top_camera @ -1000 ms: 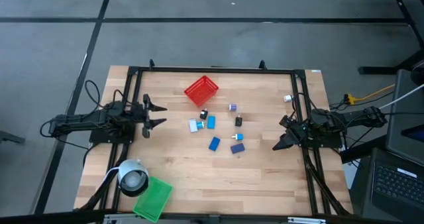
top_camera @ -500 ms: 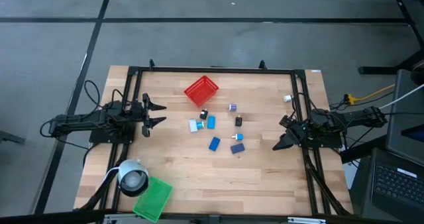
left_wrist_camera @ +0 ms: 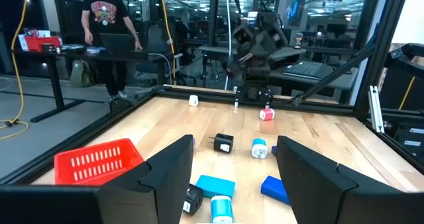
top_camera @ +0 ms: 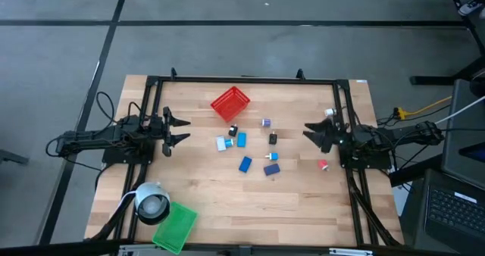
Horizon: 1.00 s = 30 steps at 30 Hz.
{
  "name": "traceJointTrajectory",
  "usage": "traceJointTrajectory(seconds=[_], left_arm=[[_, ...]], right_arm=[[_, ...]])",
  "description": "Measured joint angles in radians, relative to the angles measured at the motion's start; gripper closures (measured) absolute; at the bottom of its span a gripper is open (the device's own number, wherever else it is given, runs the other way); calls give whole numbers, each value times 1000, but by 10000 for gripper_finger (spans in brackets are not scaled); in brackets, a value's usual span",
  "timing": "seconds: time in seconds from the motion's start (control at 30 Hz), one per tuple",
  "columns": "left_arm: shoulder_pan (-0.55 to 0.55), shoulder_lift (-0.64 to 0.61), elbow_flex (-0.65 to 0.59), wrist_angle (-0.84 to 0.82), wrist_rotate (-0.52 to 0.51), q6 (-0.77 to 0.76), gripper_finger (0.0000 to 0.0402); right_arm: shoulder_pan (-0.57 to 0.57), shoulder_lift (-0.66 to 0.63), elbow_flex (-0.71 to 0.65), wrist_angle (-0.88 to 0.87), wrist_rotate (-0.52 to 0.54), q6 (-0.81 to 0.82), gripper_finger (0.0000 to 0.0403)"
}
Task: Pick & Place Office items
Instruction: Put the white digital clock into the green bin
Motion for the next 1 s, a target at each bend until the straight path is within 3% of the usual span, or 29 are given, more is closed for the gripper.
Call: traceJointTrajectory(seconds=[0.1, 0.2, 0.3, 0.47, 0.6, 0.77, 1.0], left_arm=[[0, 0, 0, 0, 0, -6, 190], [0, 0, 0, 3, 0, -38, 190], [0, 0, 0, 21, 0, -81, 190], [0, 0, 0, 41, -30, -103, 190], [0, 0, 0, 47, -51, -56, 190], [0, 0, 0, 77, -174, -53, 190], [0, 1, 0, 113, -153, -51, 190]], right_arm=[[0, 3, 0, 0, 6, -344, 58], [0, 3, 0, 22, 8, -444, 58], [0, 3, 0, 67, -4, -428, 58], [-1, 3, 0, 112, -4, -253, 58], [-1, 3, 0, 152, 15, -265, 58], [-1, 5, 0, 157, 190, -341, 58], [-1, 5, 0, 211, 576, -425, 58]])
